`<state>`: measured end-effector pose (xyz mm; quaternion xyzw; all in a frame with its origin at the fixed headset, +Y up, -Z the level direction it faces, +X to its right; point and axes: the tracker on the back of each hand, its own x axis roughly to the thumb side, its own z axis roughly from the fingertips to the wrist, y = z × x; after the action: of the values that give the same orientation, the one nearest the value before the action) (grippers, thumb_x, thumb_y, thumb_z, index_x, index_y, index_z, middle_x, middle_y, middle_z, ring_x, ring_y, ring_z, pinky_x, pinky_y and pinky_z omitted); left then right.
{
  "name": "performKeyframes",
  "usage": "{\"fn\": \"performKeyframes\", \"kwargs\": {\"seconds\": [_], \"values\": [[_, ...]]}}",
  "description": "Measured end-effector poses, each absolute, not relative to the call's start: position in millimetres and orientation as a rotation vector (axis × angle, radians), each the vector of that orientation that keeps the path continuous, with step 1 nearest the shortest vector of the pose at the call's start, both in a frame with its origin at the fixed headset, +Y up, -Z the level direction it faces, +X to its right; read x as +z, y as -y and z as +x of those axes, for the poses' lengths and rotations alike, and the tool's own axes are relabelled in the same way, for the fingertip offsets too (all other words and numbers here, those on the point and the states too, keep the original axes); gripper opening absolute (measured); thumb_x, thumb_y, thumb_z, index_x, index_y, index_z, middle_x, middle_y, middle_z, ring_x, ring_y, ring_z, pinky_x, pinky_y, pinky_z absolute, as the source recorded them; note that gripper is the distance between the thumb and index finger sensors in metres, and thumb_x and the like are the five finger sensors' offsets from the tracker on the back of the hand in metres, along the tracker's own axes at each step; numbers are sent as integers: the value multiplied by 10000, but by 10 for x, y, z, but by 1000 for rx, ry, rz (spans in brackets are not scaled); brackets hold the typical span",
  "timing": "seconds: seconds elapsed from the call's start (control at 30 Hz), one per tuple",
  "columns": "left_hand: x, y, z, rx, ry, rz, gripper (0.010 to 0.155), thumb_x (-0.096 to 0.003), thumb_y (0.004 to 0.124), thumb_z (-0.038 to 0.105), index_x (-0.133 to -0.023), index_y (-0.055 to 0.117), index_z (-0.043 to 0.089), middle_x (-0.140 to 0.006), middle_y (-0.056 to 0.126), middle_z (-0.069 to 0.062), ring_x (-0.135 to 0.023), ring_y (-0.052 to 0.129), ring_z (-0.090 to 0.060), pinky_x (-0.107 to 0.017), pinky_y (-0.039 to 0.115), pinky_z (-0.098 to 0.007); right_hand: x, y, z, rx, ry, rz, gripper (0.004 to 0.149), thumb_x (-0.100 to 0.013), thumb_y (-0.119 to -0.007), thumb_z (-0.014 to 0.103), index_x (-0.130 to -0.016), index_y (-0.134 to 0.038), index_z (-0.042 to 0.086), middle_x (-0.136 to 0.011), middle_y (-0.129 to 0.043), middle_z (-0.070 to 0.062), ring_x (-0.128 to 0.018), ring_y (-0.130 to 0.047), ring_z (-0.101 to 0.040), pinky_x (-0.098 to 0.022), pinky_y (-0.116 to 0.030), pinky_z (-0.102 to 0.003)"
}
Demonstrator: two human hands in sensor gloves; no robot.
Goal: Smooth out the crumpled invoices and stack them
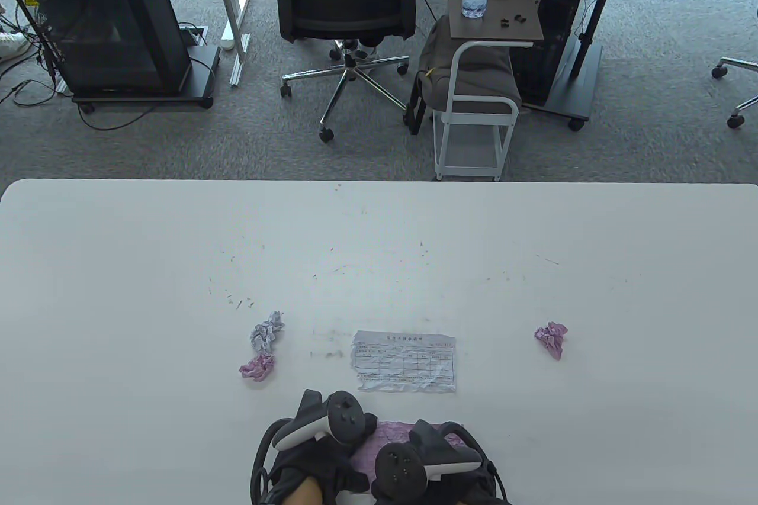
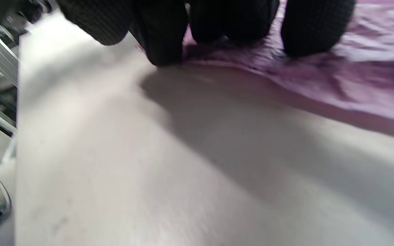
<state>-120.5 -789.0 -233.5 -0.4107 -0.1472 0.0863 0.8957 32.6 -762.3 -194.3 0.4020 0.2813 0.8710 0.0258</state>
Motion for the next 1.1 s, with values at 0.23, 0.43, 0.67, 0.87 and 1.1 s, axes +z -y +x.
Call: {"fn": "performKeyframes", "kwargs": {"seconds": [0.23,0.43,0.67,0.87,1.1], "values": [[-2330,7893,-1197,180,302,-848,859,-492,824,461,-1070,190,410,-1043,-134,-106,-917,-122,-550,-629,169,-724,-2084,7628,589,2741,-1058,854,384,-598,-674,479,-784,-833,183,-918,-733,-81,-754,-761,-389,-490,-769,-654],[-2328,7897,-1199,186,307,-843,861,-492,824,463,-1073,191,402,-1045,-132,-106,-916,-122,-551,-626,166,-724,-2196,7655,900,2672,-1046,594,373,-596,-688,476,-698,-892,182,-805,-843,-89,-659,-838,-365,-495,-747,-575],[-2330,7900,-1200,187,307,-844,858,-493,826,459,-1071,195,403,-1045,-132,-109,-915,-123,-554,-625,166,-727,-2272,7670,1206,2633,-1020,381,372,-598,-690,480,-660,-909,186,-746,-888,-85,-601,-883,-353,-450,-785,-564],[-2334,7900,-1201,185,308,-841,858,-490,829,457,-1072,202,403,-1046,-127,-114,-916,-115,-558,-625,171,-729,-2270,7453,1241,2688,-613,475,401,-593,-689,470,-705,-885,139,-771,-869,-166,-610,-863,-380,-441,-800,-588],[-2337,7905,-1210,191,323,-851,860,-490,837,446,-1072,206,408,-1042,-134,-119,-907,-127,-564,-620,163,-732,-2120,7440,710,2717,-383,977,450,-584,-686,430,-900,-720,111,-984,-621,-191,-784,-743,-414,-498,-779,-573]]}}
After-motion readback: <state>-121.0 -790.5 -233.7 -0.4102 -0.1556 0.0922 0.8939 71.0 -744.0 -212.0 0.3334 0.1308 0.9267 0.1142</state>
